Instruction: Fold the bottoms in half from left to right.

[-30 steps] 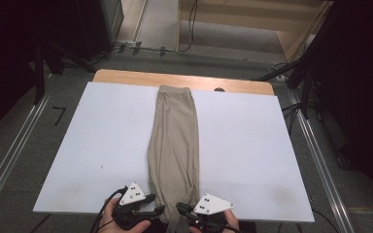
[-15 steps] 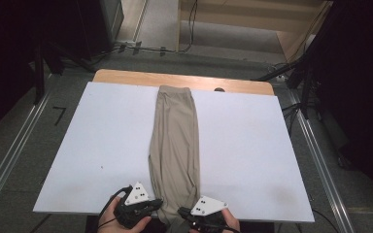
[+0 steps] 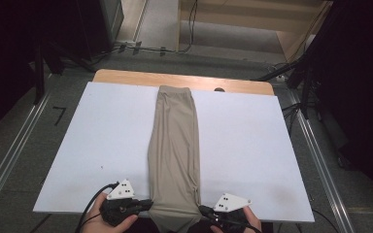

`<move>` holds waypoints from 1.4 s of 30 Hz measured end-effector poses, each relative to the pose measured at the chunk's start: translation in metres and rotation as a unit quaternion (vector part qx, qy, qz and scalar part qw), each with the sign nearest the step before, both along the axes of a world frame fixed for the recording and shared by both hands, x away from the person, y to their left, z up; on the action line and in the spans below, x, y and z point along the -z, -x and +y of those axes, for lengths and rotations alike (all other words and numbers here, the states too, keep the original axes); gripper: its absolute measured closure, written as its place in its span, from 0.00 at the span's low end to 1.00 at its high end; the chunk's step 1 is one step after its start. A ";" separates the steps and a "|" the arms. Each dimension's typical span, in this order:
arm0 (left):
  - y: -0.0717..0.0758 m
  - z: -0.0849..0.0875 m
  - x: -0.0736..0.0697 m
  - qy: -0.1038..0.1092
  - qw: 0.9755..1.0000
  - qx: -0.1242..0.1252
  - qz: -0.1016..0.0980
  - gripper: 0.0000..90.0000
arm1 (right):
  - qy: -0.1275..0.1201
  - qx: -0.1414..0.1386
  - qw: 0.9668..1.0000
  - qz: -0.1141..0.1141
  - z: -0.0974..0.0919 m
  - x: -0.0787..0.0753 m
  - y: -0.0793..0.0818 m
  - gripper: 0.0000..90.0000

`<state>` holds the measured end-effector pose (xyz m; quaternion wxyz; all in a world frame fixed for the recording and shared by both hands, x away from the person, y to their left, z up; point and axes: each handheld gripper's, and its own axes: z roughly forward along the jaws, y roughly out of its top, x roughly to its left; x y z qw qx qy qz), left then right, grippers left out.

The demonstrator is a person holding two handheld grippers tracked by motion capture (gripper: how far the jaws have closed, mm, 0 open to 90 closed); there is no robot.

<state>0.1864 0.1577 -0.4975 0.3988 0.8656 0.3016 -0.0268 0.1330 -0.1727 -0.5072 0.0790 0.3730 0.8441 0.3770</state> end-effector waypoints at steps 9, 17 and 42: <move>-0.003 0.005 0.001 0.026 0.999 -0.041 -0.008 0.71 | -0.033 0.031 0.999 -0.010 -0.001 -0.003 -0.005 0.71; 0.002 -0.017 0.001 0.000 0.998 -0.038 -0.041 0.74 | -0.023 0.093 0.995 -0.030 0.020 0.003 -0.020 0.68; -0.015 -0.024 0.014 0.001 1.000 0.001 -0.014 1.00 | -0.006 0.153 0.988 0.012 0.009 0.008 -0.108 0.97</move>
